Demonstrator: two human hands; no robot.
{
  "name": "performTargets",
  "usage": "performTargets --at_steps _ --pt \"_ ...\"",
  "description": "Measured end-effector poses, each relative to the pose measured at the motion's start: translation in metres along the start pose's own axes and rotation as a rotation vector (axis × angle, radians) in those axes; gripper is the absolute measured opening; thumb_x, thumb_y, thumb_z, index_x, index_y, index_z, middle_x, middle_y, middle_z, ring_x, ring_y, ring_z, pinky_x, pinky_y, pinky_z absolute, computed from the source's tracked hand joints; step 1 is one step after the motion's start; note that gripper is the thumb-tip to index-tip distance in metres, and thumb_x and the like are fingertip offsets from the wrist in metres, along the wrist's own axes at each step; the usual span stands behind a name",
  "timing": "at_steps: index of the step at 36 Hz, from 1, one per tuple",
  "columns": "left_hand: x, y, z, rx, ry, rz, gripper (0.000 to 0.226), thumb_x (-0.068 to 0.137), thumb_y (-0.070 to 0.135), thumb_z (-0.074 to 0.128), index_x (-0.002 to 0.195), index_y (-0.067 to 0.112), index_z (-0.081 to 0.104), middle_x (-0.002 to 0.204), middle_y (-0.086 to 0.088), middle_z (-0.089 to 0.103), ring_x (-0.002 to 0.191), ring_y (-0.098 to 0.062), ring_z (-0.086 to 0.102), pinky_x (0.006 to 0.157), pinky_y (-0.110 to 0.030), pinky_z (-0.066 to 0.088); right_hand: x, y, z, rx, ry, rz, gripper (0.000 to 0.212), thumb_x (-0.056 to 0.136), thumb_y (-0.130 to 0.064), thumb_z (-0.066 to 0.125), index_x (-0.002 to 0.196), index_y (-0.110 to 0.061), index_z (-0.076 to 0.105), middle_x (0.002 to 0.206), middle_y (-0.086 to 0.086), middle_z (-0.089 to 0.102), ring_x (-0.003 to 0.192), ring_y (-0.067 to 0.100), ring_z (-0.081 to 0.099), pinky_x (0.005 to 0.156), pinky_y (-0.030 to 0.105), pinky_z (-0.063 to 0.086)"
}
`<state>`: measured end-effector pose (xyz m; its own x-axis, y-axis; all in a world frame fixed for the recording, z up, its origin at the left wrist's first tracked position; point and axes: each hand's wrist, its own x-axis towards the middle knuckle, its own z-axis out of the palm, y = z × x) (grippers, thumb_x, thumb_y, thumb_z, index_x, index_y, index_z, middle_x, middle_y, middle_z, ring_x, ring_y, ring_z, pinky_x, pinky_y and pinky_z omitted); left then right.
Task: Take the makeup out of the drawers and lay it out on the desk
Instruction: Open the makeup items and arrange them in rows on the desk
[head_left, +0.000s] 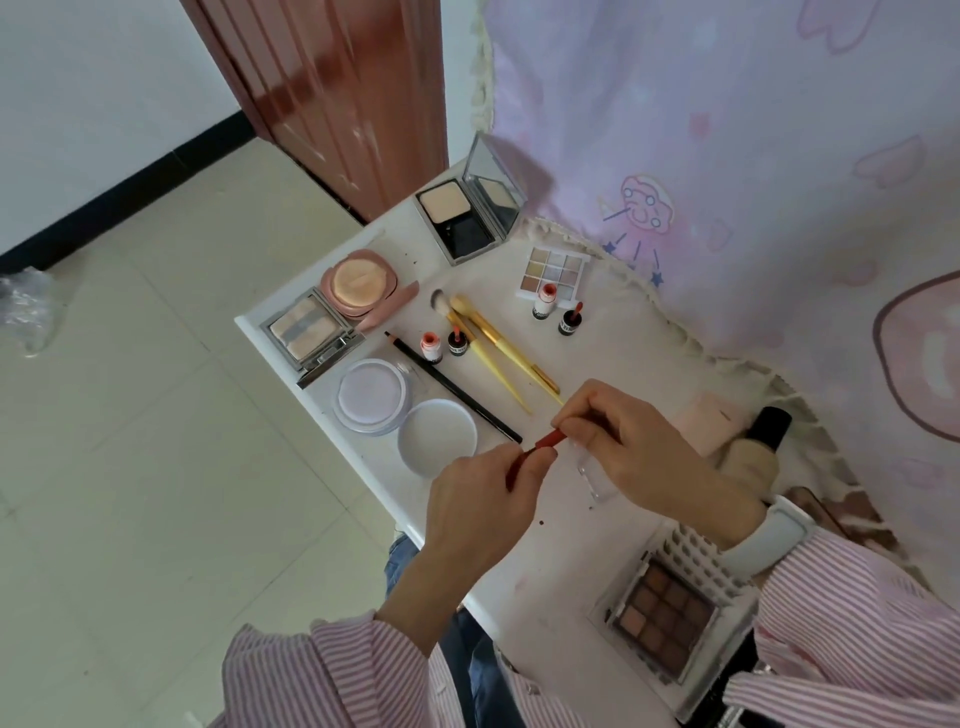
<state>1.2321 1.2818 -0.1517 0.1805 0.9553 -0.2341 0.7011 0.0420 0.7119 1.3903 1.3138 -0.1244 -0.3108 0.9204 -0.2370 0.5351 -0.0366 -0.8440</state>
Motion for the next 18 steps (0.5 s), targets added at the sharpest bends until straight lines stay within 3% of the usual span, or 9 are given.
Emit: performTargets --at_steps 3,5,8,10,14,18 --pt "0.001 -0.002 -0.001 -0.082 -0.035 -0.003 0.041 0.09 0.049 0.045 0.056 0.027 0.036 0.047 0.009 0.034 0.044 -0.01 0.034 0.049 -0.018 0.027 0.002 -0.002 -0.006 -0.002 -0.03 -0.003 0.016 0.093 -0.016 0.052 0.083 -0.028 0.056 0.079 0.004 0.061 0.072 0.025 0.056 0.071 0.04 0.048" --pt "0.002 -0.006 -0.002 -0.13 -0.069 -0.022 0.034 0.087 0.049 0.05 0.062 0.028 0.042 0.051 0.01 0.035 0.047 -0.008 0.035 0.051 -0.017 0.029 0.003 -0.001 -0.011 0.032 -0.012 0.019 0.016 0.093 -0.016 0.052 0.085 -0.028 0.058 0.082 0.002 0.065 0.078 0.029 0.061 0.076 0.044 0.051" --pt "0.002 -0.01 -0.004 -0.224 -0.134 -0.077 0.009 0.089 0.035 0.055 0.087 0.026 0.053 0.059 0.009 0.042 0.053 -0.005 0.039 0.056 -0.014 0.035 0.005 0.005 -0.021 0.071 0.099 0.062 0.018 0.091 -0.014 0.052 0.083 -0.028 0.058 0.081 -0.01 0.065 0.083 0.028 0.063 0.079 0.039 0.053" --pt "0.004 -0.013 -0.005 -0.333 -0.166 -0.171 0.008 0.092 0.019 0.051 0.099 0.023 0.055 0.066 0.007 0.045 0.058 -0.005 0.041 0.057 -0.011 0.037 0.006 0.01 -0.026 0.135 0.216 0.1 0.021 0.09 -0.007 0.053 0.081 -0.024 0.06 0.075 -0.008 0.062 0.076 0.025 0.06 0.074 0.036 0.05" --pt "0.012 -0.008 -0.006 -0.79 -0.117 -0.473 0.024 0.093 0.001 0.04 0.099 0.013 0.06 0.072 -0.004 0.049 0.06 -0.012 0.048 0.056 -0.022 0.043 0.008 0.022 -0.027 0.299 0.349 0.214 0.024 0.089 0.003 0.051 0.079 -0.017 0.058 0.069 0.004 0.059 0.056 0.006 0.054 0.054 0.013 0.043" --pt "0.027 0.01 -0.005 -1.065 0.013 -0.628 0.017 0.095 0.002 0.047 0.1 0.002 0.063 0.083 -0.011 0.057 0.075 -0.017 0.06 0.072 -0.032 0.057 0.014 0.038 -0.024 0.241 0.383 0.317 0.019 0.086 -0.003 0.058 0.081 -0.021 0.057 0.079 0.0 0.066 0.07 0.014 0.059 0.061 0.016 0.043"
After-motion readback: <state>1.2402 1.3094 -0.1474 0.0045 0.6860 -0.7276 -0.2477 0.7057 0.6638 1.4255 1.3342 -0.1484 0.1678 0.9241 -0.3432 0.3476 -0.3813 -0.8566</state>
